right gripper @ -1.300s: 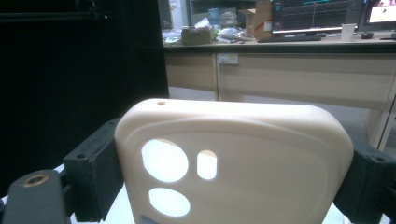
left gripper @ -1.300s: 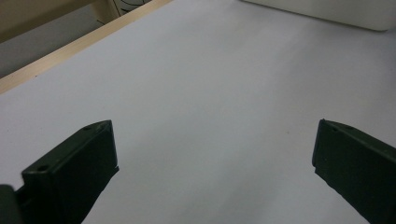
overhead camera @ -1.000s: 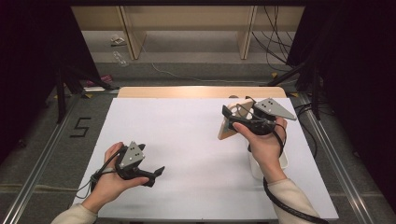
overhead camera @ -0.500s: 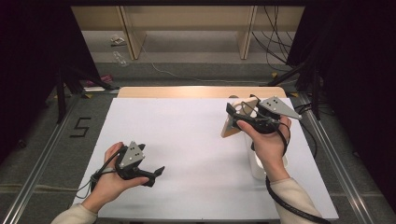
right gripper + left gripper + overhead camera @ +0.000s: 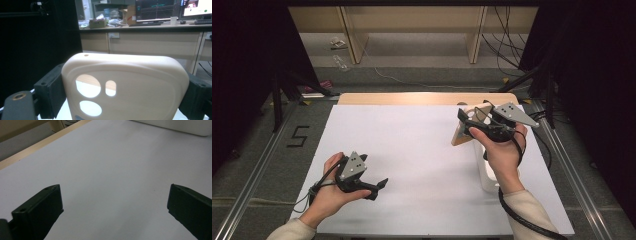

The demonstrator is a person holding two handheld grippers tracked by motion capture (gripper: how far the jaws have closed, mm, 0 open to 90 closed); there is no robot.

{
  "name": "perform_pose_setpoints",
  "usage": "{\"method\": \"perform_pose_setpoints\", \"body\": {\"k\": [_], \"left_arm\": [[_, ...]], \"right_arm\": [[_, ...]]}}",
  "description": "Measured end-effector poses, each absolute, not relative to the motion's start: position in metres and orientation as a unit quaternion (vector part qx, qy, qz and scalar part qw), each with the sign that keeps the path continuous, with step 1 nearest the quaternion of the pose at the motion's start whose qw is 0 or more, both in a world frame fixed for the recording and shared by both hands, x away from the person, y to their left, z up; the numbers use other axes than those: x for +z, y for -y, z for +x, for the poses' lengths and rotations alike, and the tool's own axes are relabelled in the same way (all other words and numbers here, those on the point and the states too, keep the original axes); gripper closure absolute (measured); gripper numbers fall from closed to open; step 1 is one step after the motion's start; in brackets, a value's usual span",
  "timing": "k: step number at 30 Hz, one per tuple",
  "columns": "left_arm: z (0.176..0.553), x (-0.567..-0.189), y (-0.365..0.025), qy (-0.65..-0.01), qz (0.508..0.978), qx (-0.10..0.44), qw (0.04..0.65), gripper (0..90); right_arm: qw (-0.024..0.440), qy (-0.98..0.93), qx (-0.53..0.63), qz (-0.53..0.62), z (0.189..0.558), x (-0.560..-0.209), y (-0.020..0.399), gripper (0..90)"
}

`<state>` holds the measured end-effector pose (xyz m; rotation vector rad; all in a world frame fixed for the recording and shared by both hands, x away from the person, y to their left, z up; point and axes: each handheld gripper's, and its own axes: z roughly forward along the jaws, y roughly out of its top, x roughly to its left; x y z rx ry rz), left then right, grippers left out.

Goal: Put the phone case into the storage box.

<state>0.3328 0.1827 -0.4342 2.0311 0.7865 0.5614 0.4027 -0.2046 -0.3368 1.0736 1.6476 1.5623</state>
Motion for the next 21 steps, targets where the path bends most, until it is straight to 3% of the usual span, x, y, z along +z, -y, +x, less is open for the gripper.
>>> {"method": "perform_pose_setpoints", "body": {"k": [21], "left_arm": [[0.331, -0.435, -0.184, -0.315, 0.816, 0.225, 0.430, 0.0]], "right_arm": [[0.319, -0.611, 0.593, 0.416, 0.404, -0.333, 0.216, 12.5]]}}
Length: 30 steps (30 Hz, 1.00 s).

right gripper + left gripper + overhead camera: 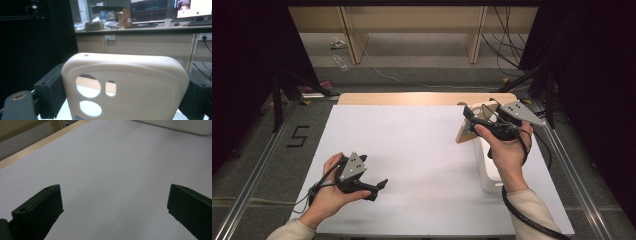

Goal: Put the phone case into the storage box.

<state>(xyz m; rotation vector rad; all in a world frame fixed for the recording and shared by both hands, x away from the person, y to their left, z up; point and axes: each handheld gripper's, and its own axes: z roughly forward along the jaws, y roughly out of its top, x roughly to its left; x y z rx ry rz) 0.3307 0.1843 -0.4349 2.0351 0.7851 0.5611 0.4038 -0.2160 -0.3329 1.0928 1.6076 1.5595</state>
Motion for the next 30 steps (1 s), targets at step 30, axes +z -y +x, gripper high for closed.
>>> {"method": "perform_pose_setpoints", "body": {"k": [30], "left_arm": [[0.327, -0.437, -0.191, -0.320, 0.814, 0.225, 0.430, 0.0]], "right_arm": [[0.336, -0.595, 0.590, 0.431, 0.406, -0.329, 0.232, 12.5]]}}
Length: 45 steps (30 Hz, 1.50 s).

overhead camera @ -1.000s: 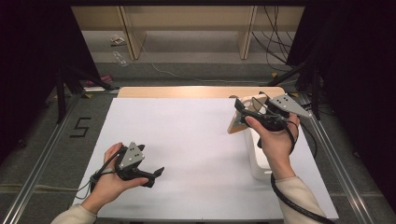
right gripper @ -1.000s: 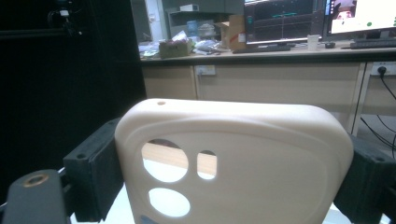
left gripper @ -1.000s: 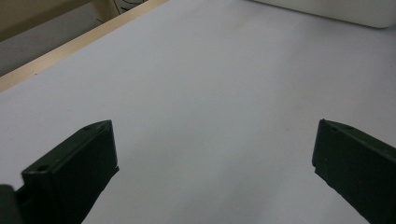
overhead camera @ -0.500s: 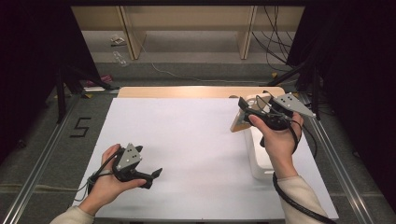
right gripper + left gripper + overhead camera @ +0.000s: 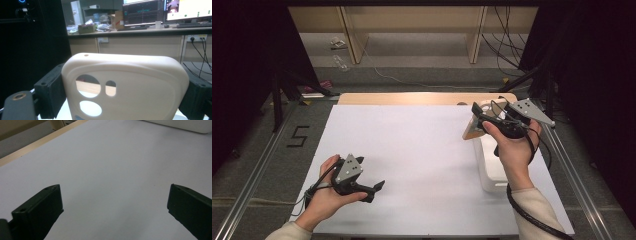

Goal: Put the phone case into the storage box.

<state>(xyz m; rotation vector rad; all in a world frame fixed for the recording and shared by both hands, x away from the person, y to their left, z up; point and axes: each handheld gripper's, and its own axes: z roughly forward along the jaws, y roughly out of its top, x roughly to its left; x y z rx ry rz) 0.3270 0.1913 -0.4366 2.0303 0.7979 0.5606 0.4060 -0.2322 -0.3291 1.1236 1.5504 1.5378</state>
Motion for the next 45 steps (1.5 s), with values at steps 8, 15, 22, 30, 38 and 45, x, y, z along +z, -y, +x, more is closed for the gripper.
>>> {"method": "perform_pose_setpoints", "body": {"k": [8, 15, 22, 30, 38, 45], "left_arm": [[0.327, -0.437, -0.191, -0.321, 0.813, 0.225, 0.430, 0.0], [0.328, -0.437, -0.191, -0.321, 0.813, 0.224, 0.431, 0.0], [0.328, -0.437, -0.191, -0.321, 0.814, 0.223, 0.430, 0.0], [0.327, -0.437, -0.190, -0.321, 0.813, 0.223, 0.431, 0.0], [0.328, -0.437, -0.191, -0.323, 0.812, 0.223, 0.432, 0.0], [0.328, -0.436, -0.192, -0.324, 0.811, 0.224, 0.433, 0.0]], "right_arm": [[0.342, -0.592, 0.586, 0.435, 0.407, -0.329, 0.237, 12.5], [0.346, -0.590, 0.584, 0.439, 0.408, -0.329, 0.241, 12.5], [0.350, -0.584, 0.584, 0.443, 0.408, -0.328, 0.245, 12.5], [0.357, -0.576, 0.581, 0.451, 0.407, -0.325, 0.253, 12.5], [0.365, -0.571, 0.575, 0.459, 0.408, -0.323, 0.261, 12.6], [0.368, -0.571, 0.569, 0.464, 0.409, -0.323, 0.264, 12.6]]}}
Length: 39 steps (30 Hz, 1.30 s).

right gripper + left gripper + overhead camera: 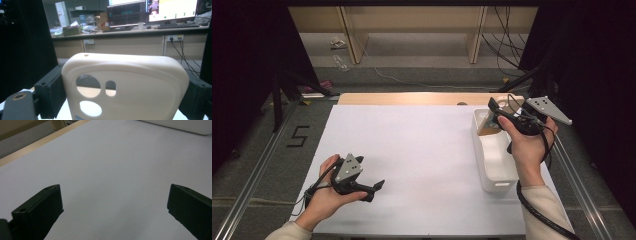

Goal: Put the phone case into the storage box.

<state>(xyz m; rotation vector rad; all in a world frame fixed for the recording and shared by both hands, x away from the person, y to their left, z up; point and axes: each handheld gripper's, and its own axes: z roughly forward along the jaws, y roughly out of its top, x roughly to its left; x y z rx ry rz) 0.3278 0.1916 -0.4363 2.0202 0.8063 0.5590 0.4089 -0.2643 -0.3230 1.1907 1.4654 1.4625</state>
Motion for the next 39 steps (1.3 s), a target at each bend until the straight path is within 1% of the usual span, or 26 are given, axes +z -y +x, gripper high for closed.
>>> {"method": "perform_pose_setpoints", "body": {"k": [39], "left_arm": [[0.328, -0.436, -0.192, -0.324, 0.810, 0.223, 0.435, 0.0]], "right_arm": [[0.378, -0.589, 0.526, 0.482, 0.428, -0.322, 0.268, 12.6]]}}
